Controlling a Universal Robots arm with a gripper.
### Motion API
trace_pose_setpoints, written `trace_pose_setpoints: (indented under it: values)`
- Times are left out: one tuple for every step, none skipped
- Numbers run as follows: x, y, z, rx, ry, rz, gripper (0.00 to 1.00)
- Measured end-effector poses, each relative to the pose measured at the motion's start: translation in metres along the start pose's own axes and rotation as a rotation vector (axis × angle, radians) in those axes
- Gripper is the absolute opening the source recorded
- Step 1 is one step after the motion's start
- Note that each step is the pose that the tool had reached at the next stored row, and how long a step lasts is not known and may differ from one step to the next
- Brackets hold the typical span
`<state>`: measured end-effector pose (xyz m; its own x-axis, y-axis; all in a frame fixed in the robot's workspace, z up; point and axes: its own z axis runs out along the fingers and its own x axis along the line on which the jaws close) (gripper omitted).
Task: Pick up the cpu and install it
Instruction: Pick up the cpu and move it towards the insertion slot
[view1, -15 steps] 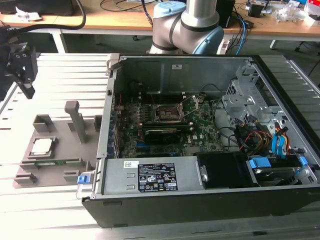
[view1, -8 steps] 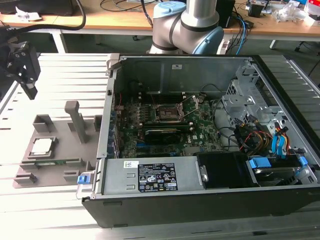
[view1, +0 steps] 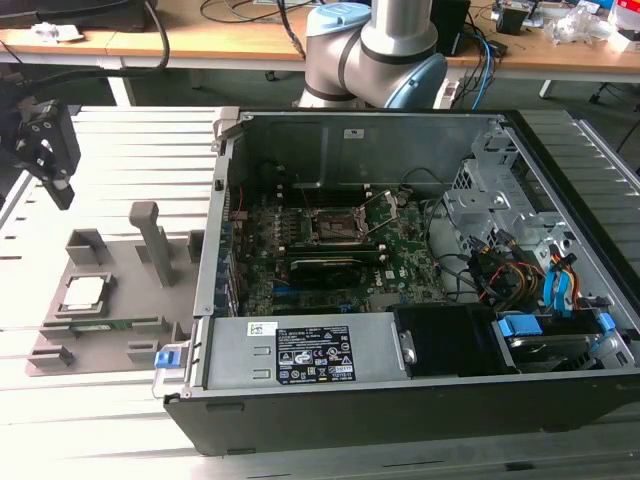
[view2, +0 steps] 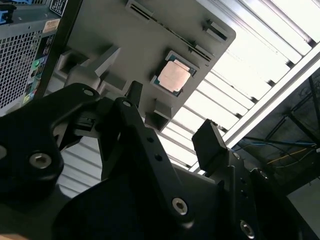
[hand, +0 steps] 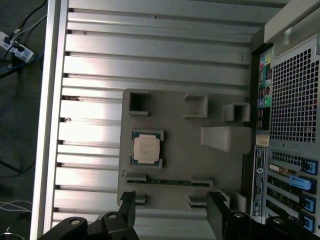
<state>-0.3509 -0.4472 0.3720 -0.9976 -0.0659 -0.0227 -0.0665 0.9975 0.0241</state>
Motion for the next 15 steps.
trace_pose_setpoints:
  values:
    - [0.0001,-0.0001,0.0018,0.0,0.0,0.0,0.68]
    - [0.0001,-0.0001,0.0035,0.0,0.0,0.0,0.68]
    - [0.0001,-0.0002,0.0053,0.0,0.0,0.0,0.68]
    - [0.0002,-0.0002,0.0066,0.0,0.0,0.0,0.68]
    - [0.0002,-0.0002,0.0086,0.0,0.0,0.0,0.68]
    - [0.0002,-0.0003,0.01,0.0,0.0,0.0,0.68]
    - [0.0003,-0.0003,0.0129,0.0,-0.0001,0.0,0.68]
    - [0.0004,-0.0004,0.015,0.0,0.0,0.0,0.68]
    - [0.0004,-0.0004,0.0169,0.0,-0.0001,0.0,0.68]
    - [0.0005,-0.0005,0.0185,0.0,0.0,0.0,0.68]
    - [0.0005,-0.0005,0.0198,0.0,0.0,0.0,0.68]
    - [0.0006,-0.0005,0.0211,0.0,0.0,0.0,0.68]
    - [0.0007,-0.0006,0.0247,0.0,0.0,0.0,0.68]
    - [0.0009,-0.0006,0.0262,0.0,0.0,0.0,0.68]
    - [0.0011,-0.0006,0.027,0.0,0.0,0.0,0.68]
